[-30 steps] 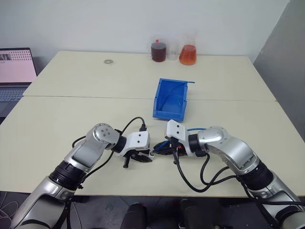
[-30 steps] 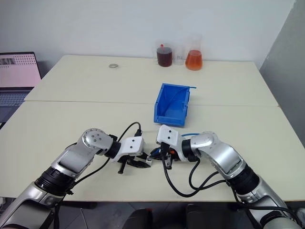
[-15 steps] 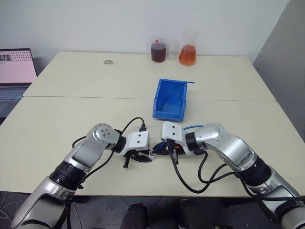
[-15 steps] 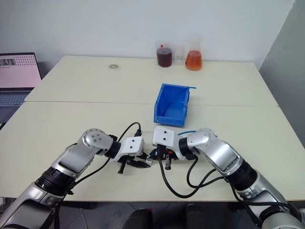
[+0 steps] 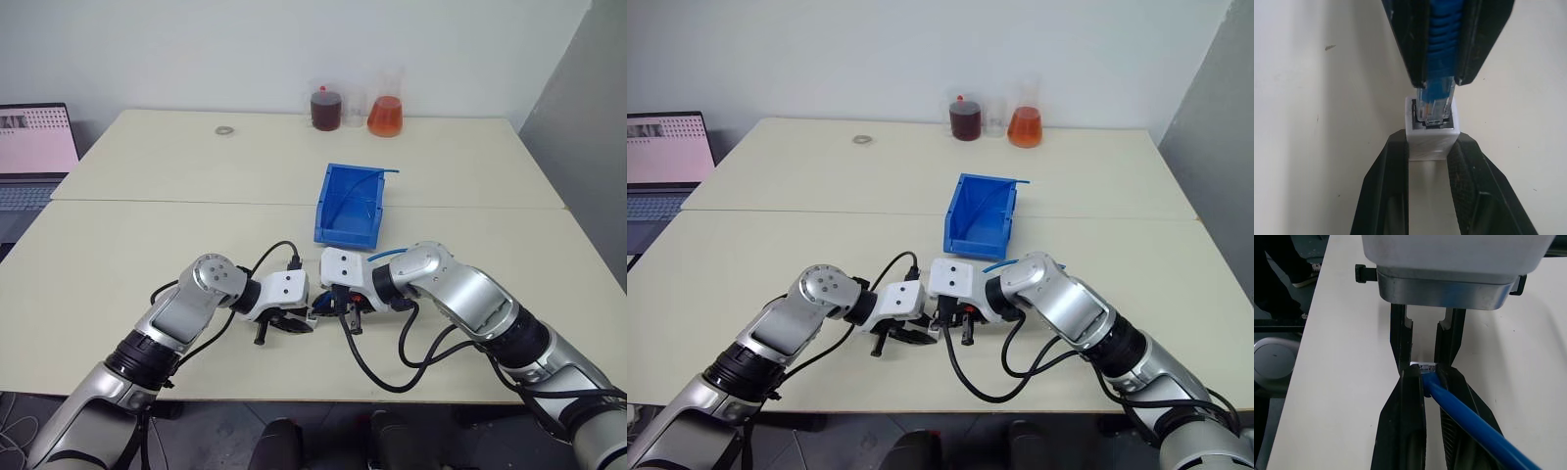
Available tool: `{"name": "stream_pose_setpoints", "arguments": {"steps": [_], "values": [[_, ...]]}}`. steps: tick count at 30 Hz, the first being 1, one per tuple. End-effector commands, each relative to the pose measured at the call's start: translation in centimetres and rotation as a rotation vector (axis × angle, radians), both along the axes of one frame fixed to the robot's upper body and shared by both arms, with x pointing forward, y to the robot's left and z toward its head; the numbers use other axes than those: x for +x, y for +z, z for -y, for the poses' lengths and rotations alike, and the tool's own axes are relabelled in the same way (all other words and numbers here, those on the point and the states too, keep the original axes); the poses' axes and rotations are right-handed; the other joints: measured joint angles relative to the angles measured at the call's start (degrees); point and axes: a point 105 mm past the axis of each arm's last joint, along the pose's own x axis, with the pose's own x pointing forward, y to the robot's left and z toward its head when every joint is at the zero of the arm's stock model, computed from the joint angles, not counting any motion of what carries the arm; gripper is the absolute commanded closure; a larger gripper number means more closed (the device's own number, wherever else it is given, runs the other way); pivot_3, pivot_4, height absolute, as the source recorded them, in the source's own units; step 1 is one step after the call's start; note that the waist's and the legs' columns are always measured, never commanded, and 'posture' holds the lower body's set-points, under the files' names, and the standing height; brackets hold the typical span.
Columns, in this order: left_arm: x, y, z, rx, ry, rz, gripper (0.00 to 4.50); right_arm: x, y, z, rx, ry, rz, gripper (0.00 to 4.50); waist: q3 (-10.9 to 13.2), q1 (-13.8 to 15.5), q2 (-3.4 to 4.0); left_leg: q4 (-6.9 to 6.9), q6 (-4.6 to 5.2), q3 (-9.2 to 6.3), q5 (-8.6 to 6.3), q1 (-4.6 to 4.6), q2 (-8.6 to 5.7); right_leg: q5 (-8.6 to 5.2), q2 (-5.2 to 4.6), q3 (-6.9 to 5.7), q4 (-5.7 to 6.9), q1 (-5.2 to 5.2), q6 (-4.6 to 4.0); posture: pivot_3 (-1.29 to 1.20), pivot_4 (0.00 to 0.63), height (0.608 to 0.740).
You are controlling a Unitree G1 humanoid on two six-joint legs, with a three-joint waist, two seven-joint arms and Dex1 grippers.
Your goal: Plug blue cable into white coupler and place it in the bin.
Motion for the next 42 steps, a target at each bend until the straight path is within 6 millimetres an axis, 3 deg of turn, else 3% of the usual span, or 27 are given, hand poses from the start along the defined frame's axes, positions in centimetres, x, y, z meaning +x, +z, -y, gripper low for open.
{"name": "stream_pose_setpoints", "arguments": {"steps": [1, 9, 19, 33, 42], "values": [[0.2, -1.1, -0.2, 0.035, 0.032, -0.006, 3.75, -1.4, -1.1, 0.1, -0.048, 0.057, -0.049, 4.39, -0.02, 0.06, 0.00, 0.00, 0.00, 0.00, 0.00, 0.00, -0.01, 0.00, 0.00, 0.00, 0.00, 0.00, 0.00, 0.00, 0.150, 0.740], [0.4, -1.1, -0.2, 0.036, 0.041, 0.000, 3.75, -1.0, -1.5, 0.0, -0.068, 0.047, -0.058, 4.39, -0.04, 0.19, 0.01, 0.00, 0.00, 0.01, 0.00, -0.02, -0.05, 0.00, -0.05, -0.01, -0.02, 0.00, 0.01, 0.00, 0.150, 0.740], [0.5, -1.0, -0.1, 0.039, 0.046, 0.004, 3.75, -0.5, -1.7, 1.3, -0.117, 0.038, -0.050, 4.39, -0.16, 0.35, 0.08, 0.01, 0.00, 0.02, 0.00, -0.02, -0.09, 0.00, -0.09, -0.01, -0.04, 0.01, 0.02, 0.00, 0.150, 0.740], [0.6, -1.3, 0.2, 0.047, 0.065, 0.001, 3.75, -0.1, -1.5, -2.1, -0.061, 0.016, -0.029, 4.39, -0.72, 0.11, 0.15, -0.03, 0.04, 0.03, 0.03, 0.26, -0.03, 0.03, -0.02, 0.01, 0.02, 0.13, 0.06, 0.00, 0.150, 0.740], [0.6, -1.3, 0.3, 0.040, 0.078, -0.002, 3.75, -1.1, -2.8, -1.8, -0.075, 0.044, -0.059, 4.39, -0.86, 0.04, 0.23, -0.05, 0.07, -0.02, 0.04, 0.55, 0.00, 0.03, 0.02, 0.01, 0.00, 0.43, 0.05, 0.00, 0.150, 0.740]]}}
